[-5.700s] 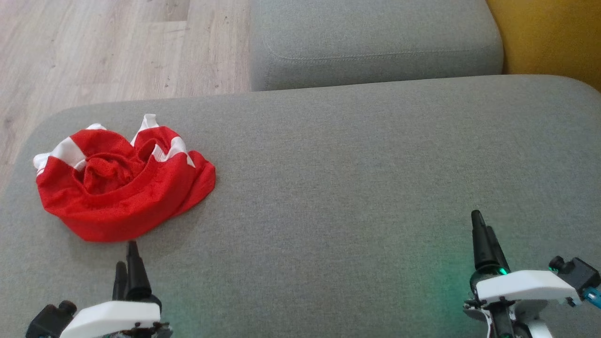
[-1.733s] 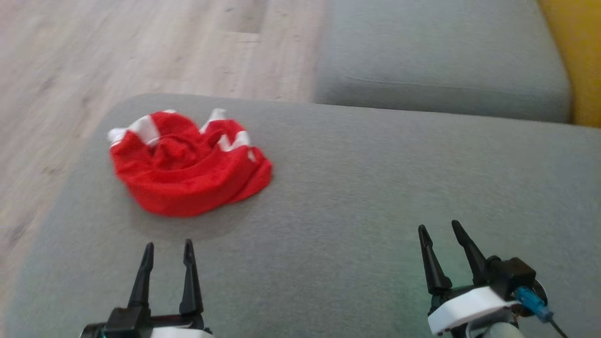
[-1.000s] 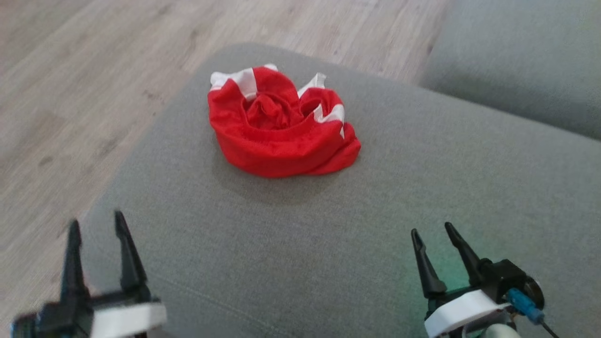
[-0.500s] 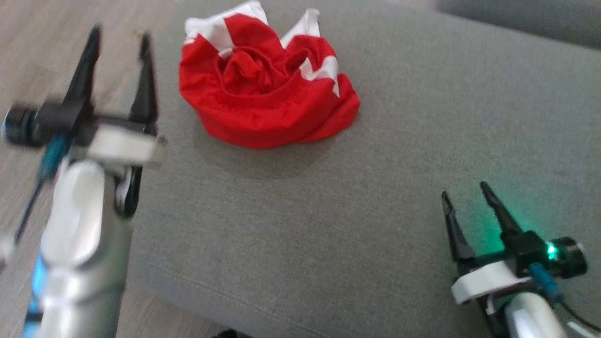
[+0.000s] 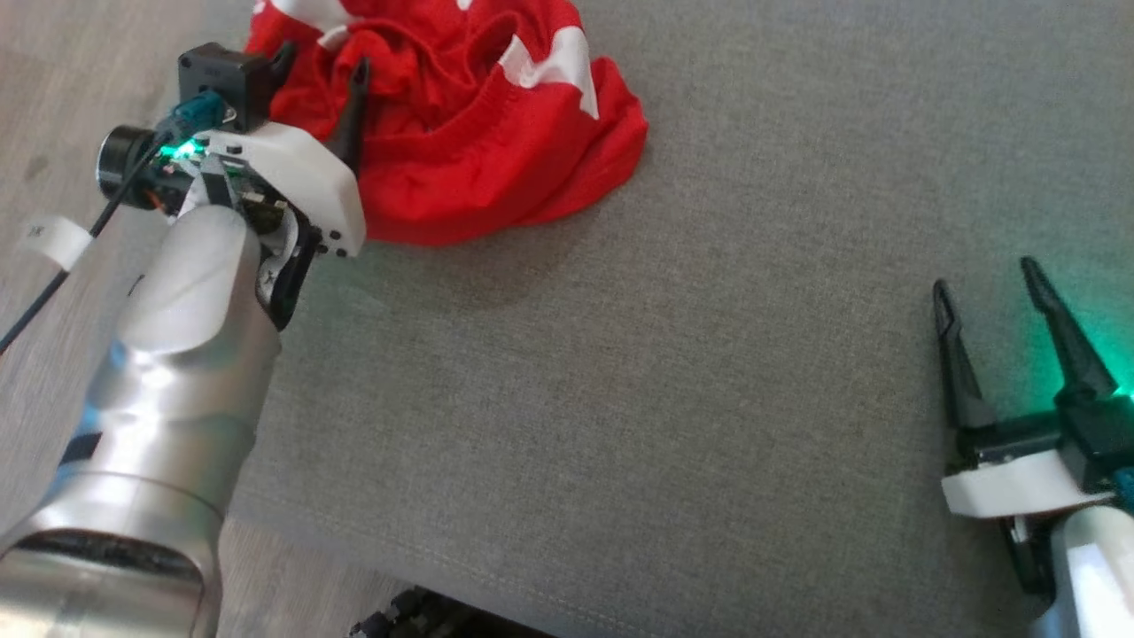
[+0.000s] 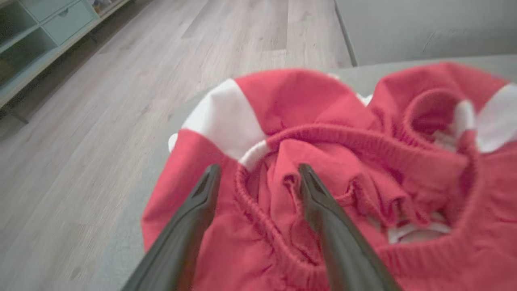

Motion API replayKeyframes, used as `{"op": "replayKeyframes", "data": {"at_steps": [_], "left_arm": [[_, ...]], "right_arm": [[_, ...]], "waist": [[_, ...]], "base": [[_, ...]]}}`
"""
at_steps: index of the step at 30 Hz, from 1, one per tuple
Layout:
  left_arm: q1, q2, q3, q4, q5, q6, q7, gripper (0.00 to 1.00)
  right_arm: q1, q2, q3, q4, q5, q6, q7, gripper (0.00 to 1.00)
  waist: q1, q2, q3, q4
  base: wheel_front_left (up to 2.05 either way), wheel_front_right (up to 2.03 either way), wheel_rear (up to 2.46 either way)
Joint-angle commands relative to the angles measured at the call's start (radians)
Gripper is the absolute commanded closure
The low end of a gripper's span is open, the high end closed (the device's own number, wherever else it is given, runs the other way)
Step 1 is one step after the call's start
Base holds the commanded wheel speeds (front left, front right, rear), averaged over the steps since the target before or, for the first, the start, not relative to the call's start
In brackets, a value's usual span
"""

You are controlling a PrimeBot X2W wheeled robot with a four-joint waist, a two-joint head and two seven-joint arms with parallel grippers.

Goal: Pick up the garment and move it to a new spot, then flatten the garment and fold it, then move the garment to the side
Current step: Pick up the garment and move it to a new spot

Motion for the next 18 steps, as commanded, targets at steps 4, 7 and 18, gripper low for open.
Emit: {"op": "replayKeyframes", "data": {"at_steps": [4, 7, 18], "left_arm": [[-0.078, 0.039, 0.001, 0.099, 0.016, 0.002, -0.022, 0.0], [-0.112, 0.024, -0.019, 0.179, 0.006, 0.002, -0.06, 0.63], [-0.234, 0.092, -0.051, 0.208, -0.003, 0.002, -0.247, 1.0]], "right_arm": [[-0.037, -0.011, 0.013, -0.026, 0.002, -0.001, -0.005, 0.0], [-0.047, 0.001, 0.023, -0.031, 0.002, -0.001, -0.005, 0.0], [-0.085, 0.048, 0.029, -0.002, 0.023, -0.001, -0.005, 0.0]], "waist": [[0.0, 0.0, 0.05, -0.013], [0.0, 0.0, 0.065, -0.021], [0.0, 0.0, -0.013, -0.07]], "base": [[0.0, 0.0, 0.0], [0.0, 0.0, 0.0], [0.0, 0.0, 0.0]]}}
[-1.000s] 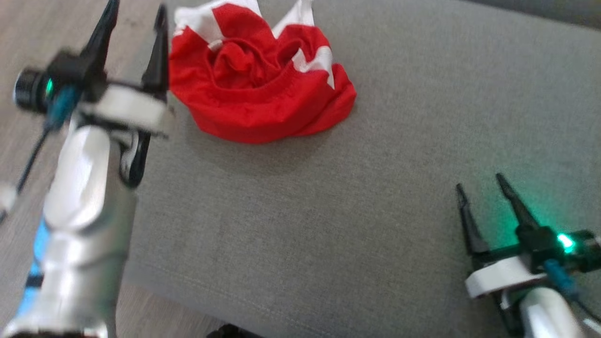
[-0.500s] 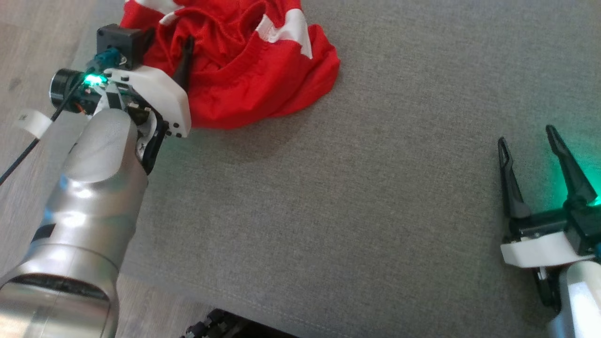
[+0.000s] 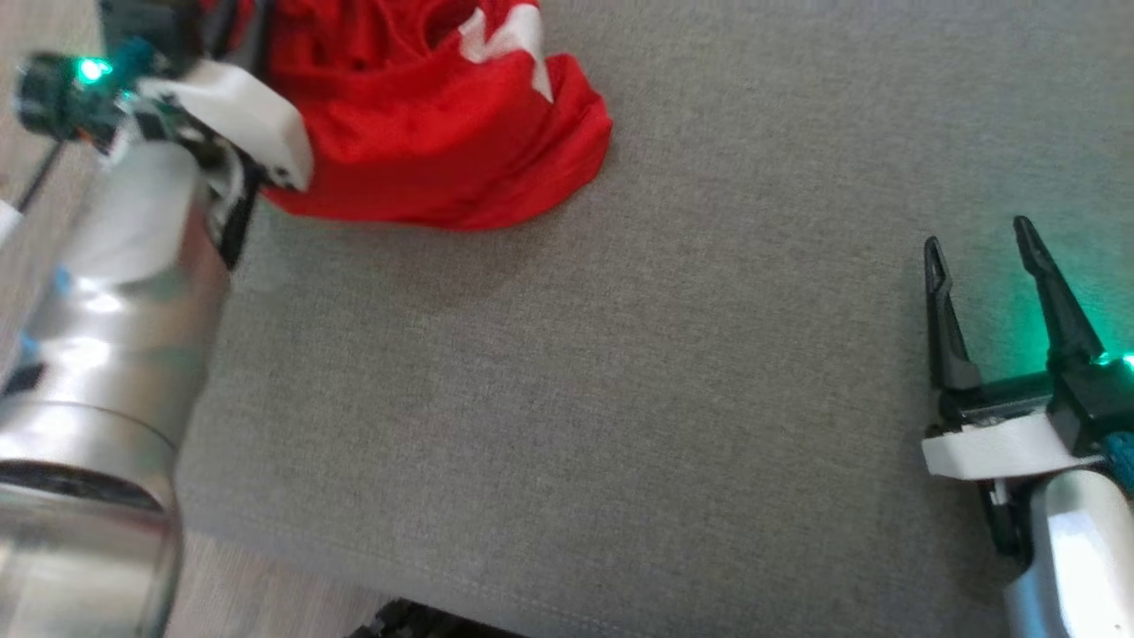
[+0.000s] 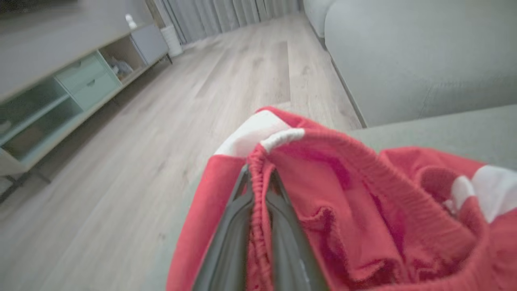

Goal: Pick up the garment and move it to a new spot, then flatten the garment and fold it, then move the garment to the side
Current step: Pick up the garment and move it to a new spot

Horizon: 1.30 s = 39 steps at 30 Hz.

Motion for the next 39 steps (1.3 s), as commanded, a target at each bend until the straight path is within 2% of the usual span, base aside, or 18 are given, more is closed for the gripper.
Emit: {"op": "replayKeyframes", "data": {"at_steps": [1, 7, 14, 15, 20, 24, 28, 33, 37, 38, 39], "left_arm": [[-0.068, 0.083, 0.007, -0.039, 0.013, 0.002, -0.024, 1.0], [-0.143, 0.133, -0.055, -0.132, 0.046, 0.002, -0.038, 1.0], [-0.207, 0.141, -0.152, -0.335, 0.025, 0.002, 0.047, 1.0], [-0.207, 0.141, -0.152, -0.335, 0.025, 0.002, 0.047, 1.0], [-0.207, 0.161, -0.201, -0.511, -0.04, 0.002, 0.137, 1.0], [-0.181, 0.153, -0.203, -0.628, -0.097, 0.002, 0.196, 1.0], [-0.102, 0.119, -0.208, -0.7, -0.149, 0.012, 0.217, 1.0], [0.096, 0.061, -0.225, -0.693, -0.195, 0.061, 0.142, 1.0], [0.257, 0.027, -0.254, -0.56, -0.214, 0.055, 0.02, 1.0], [0.285, 0.027, -0.259, -0.508, -0.204, 0.063, -0.011, 0.11], [0.308, 0.024, -0.258, -0.46, -0.194, 0.076, -0.036, 0.0]], "right_arm": [[-0.015, 0.023, 0.033, 0.0, 0.014, -0.001, 0.002, 0.0], [-0.03, 0.071, 0.058, 0.042, 0.051, -0.001, 0.002, 0.0], [-0.023, 0.084, 0.067, 0.078, 0.133, -0.001, 0.002, 0.0], [-0.023, 0.084, 0.067, 0.078, 0.133, -0.001, 0.002, 0.0], [0.004, 0.085, 0.092, 0.049, 0.196, -0.001, 0.002, 0.0], [0.01, 0.085, 0.097, 0.015, 0.237, -0.001, 0.002, 0.0], [0.002, 0.085, 0.111, -0.012, 0.279, -0.001, 0.002, 0.0], [-0.018, 0.085, 0.128, -0.025, 0.324, -0.001, 0.002, 0.0], [-0.029, 0.085, 0.133, -0.016, 0.338, -0.001, 0.002, 0.0], [-0.031, 0.085, 0.131, -0.011, 0.338, -0.001, 0.002, 0.0], [-0.032, 0.085, 0.13, -0.007, 0.338, -0.001, 0.002, 0.0]], "waist": [[-0.0001, 0.0, -0.053, -0.035], [-0.0001, 0.0, -0.182, -0.127], [-0.0001, 0.0, -0.304, -0.287], [-0.0001, 0.0, -0.304, -0.287], [-0.0001, 0.0, -0.354, -0.443], [-0.0001, 0.0, -0.344, -0.556], [-0.0001, 0.0, -0.296, -0.639], [-0.0001, 0.0, -0.211, -0.704], [-0.0001, 0.0, -0.156, -0.726], [-0.0001, 0.0, -0.151, -0.726], [-0.0001, 0.0, -0.149, -0.726]], "base": [[0.0, 0.0, 0.0], [0.0, 0.0, 0.0], [0.0, 0.0, 0.0], [0.0, 0.0, 0.0], [0.0, 0.0, 0.0], [0.0, 0.0, 0.0], [0.0, 0.0, 0.0], [0.0, 0.0, 0.0], [0.0, 0.0, 0.0], [0.0, 0.0, 0.0], [0.0, 0.0, 0.0]]}}
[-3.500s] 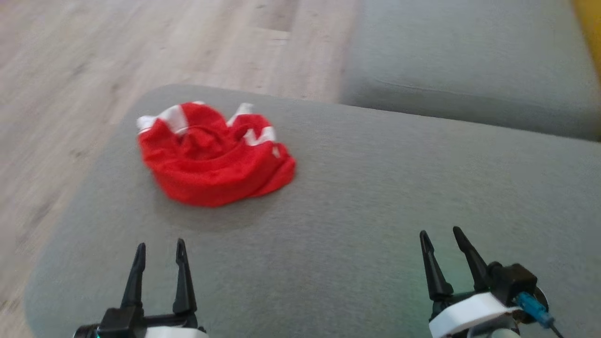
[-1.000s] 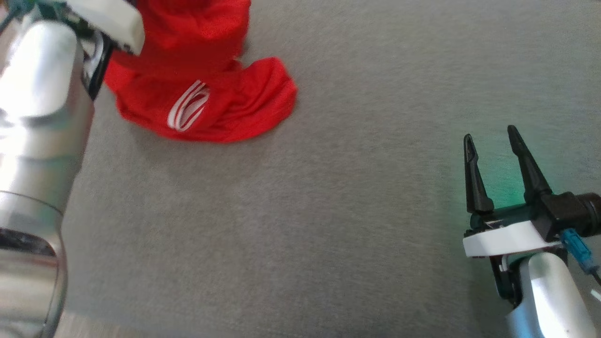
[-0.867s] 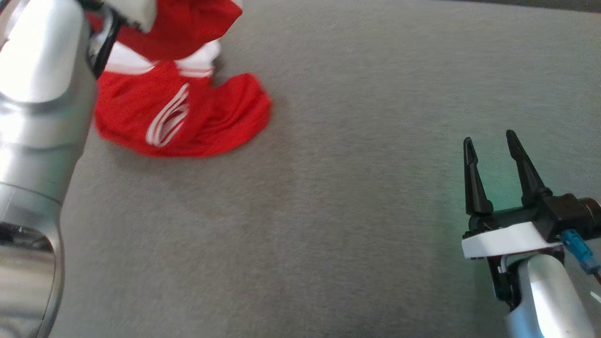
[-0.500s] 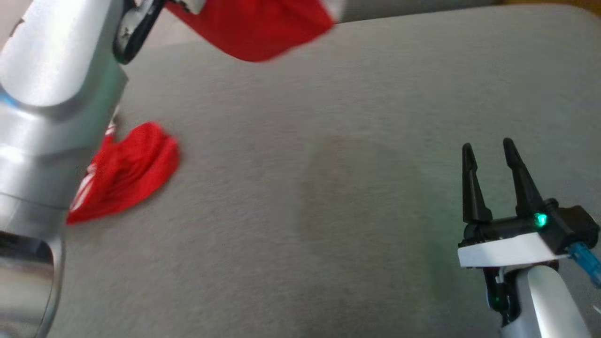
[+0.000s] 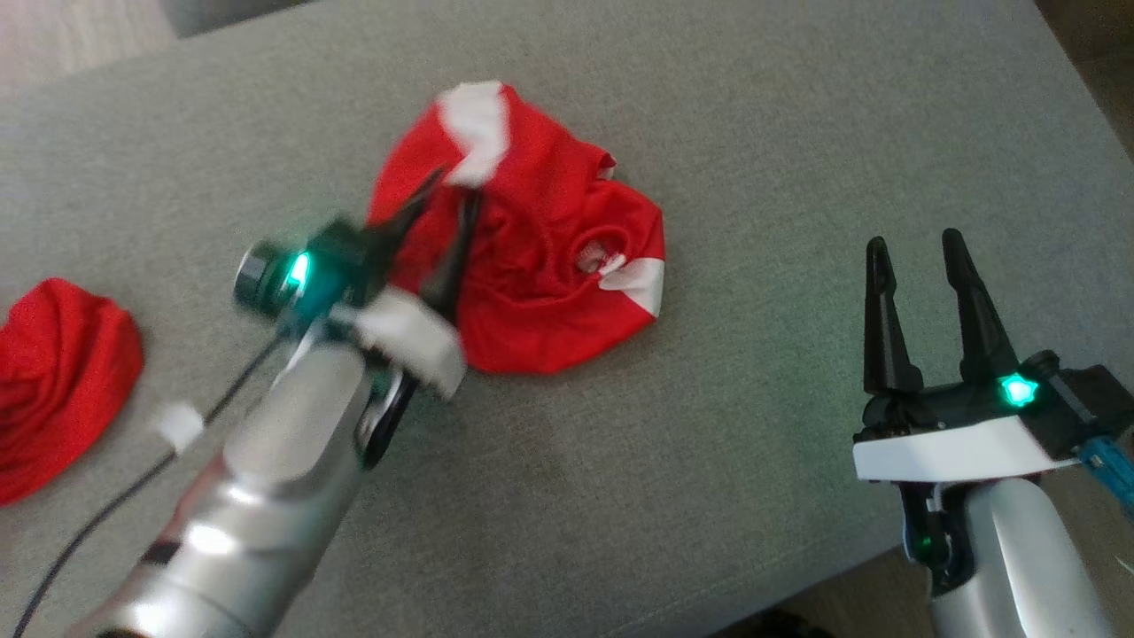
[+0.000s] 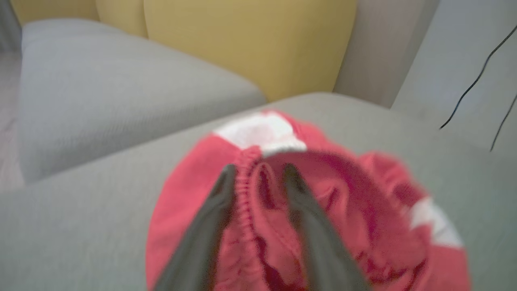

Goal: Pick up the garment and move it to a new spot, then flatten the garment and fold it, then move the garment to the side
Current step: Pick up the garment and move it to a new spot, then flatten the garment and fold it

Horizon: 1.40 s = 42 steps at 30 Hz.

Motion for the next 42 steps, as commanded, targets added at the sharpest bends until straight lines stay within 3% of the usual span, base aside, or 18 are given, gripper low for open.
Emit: {"op": "replayKeyframes", "data": {"at_steps": [1, 3, 12, 20, 25, 31, 42], "left_arm": [[-0.035, 0.016, 0.037, 0.007, 0.014, 0.012, -0.029, 0.0], [-0.001, -0.002, 0.066, 0.033, 0.03, 0.036, -0.042, 0.0], [0.339, -0.075, 0.284, -0.266, 0.182, 0.102, -0.044, 0.0], [0.633, -0.11, 0.467, -0.502, 0.303, 0.193, -0.044, 0.0], [0.747, -0.122, 0.523, -0.613, 0.332, 0.208, -0.044, 0.0], [0.89, -0.13, 0.565, -0.732, 0.356, 0.189, -0.044, 0.0], [0.978, -0.132, 0.567, -0.746, 0.401, 0.198, -0.044, 0.0]], "right_arm": [[-0.023, -0.003, 0.019, -0.023, 0.006, -0.001, 0.0, 0.0], [-0.019, -0.003, 0.016, -0.018, 0.001, -0.001, 0.0, 0.0], [0.037, -0.003, 0.011, 0.026, -0.056, -0.001, 0.0, 0.0], [0.104, -0.003, 0.031, 0.051, -0.075, -0.001, 0.0, 0.0], [0.138, -0.003, 0.042, 0.05, -0.069, -0.001, 0.0, 0.0], [0.195, -0.003, 0.06, 0.03, -0.069, -0.001, 0.0, 0.0], [0.269, -0.003, 0.038, 0.033, -0.077, -0.001, 0.0, 0.0]], "waist": [[-0.0003, 0.0, 0.028, -0.02], [-0.0003, 0.0, 0.018, -0.002], [-0.0003, 0.0, -0.124, 0.181], [-0.0003, 0.0, -0.255, 0.323], [-0.0003, 0.0, -0.296, 0.356], [-0.0003, 0.0, -0.336, 0.373], [-0.0003, 0.0, -0.365, 0.384]], "base": [[0.0, 0.0, 0.0], [0.0, 0.0, 0.0], [0.0, 0.0, 0.0], [0.0, 0.0, 0.0], [0.0, 0.0, 0.0], [0.0, 0.0, 0.0], [0.0, 0.0, 0.0]]}}
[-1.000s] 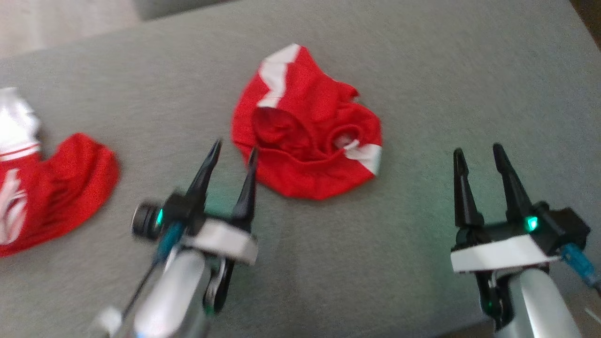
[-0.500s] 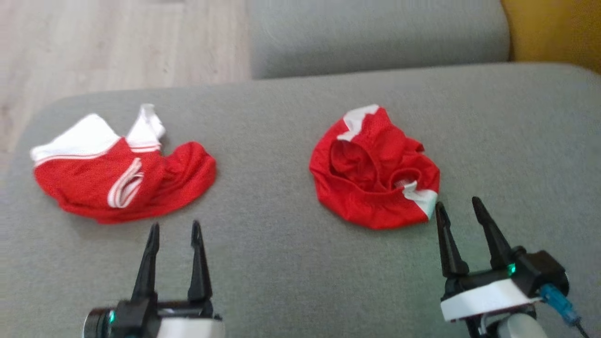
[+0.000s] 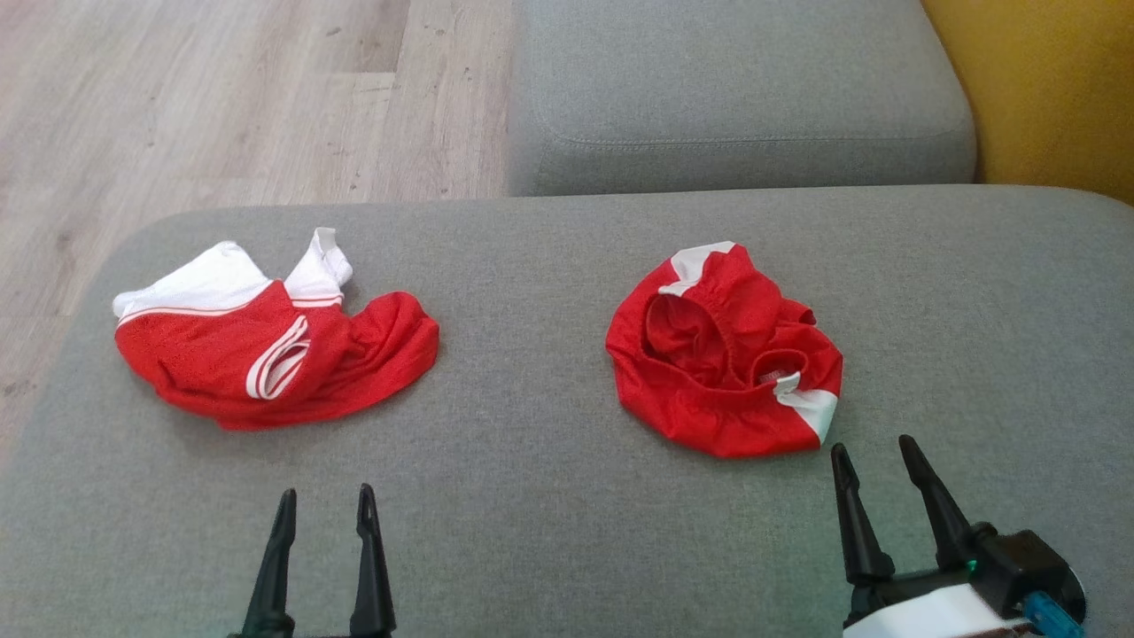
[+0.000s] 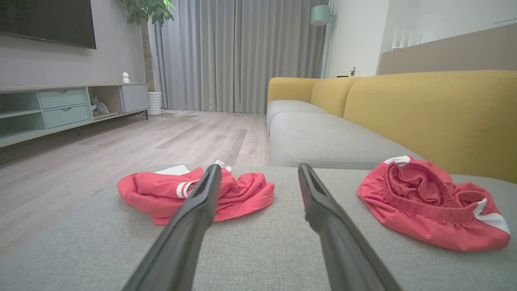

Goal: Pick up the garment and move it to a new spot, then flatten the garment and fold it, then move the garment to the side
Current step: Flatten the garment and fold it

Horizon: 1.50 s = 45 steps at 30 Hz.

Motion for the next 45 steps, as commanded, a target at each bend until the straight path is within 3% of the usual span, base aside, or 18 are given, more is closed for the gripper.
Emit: {"op": "replayKeyframes", "data": {"at_steps": [1, 30, 38, 45], "left_arm": [[-0.029, -0.008, 0.022, -0.029, 0.01, 0.004, -0.006, 0.0], [-0.036, -0.008, 0.013, 0.028, 0.079, -0.001, -0.006, 0.0], [-0.068, -0.009, -0.007, 0.042, 0.07, -0.007, -0.006, 0.0], [-0.219, -0.009, -0.104, 0.107, 0.078, -0.07, -0.006, 0.0]], "right_arm": [[-0.025, -0.005, 0.019, -0.029, 0.004, -0.001, -0.004, 0.0], [-0.044, -0.005, 0.018, -0.007, 0.008, -0.001, -0.004, 0.0], [-0.06, -0.005, 0.023, -0.025, -0.004, -0.001, -0.004, 0.0], [-0.096, -0.005, 0.031, -0.042, -0.02, -0.001, -0.004, 0.0]], "waist": [[0.0001, -0.0001, -0.003, -0.001], [0.0001, -0.0001, 0.013, -0.021], [0.0001, -0.0001, 0.058, -0.076], [0.0001, -0.0001, 0.149, -0.154]], "base": [[0.0, 0.0, 0.0], [0.0, 0.0, 0.0], [0.0, 0.0, 0.0], [0.0, 0.0, 0.0]]}}
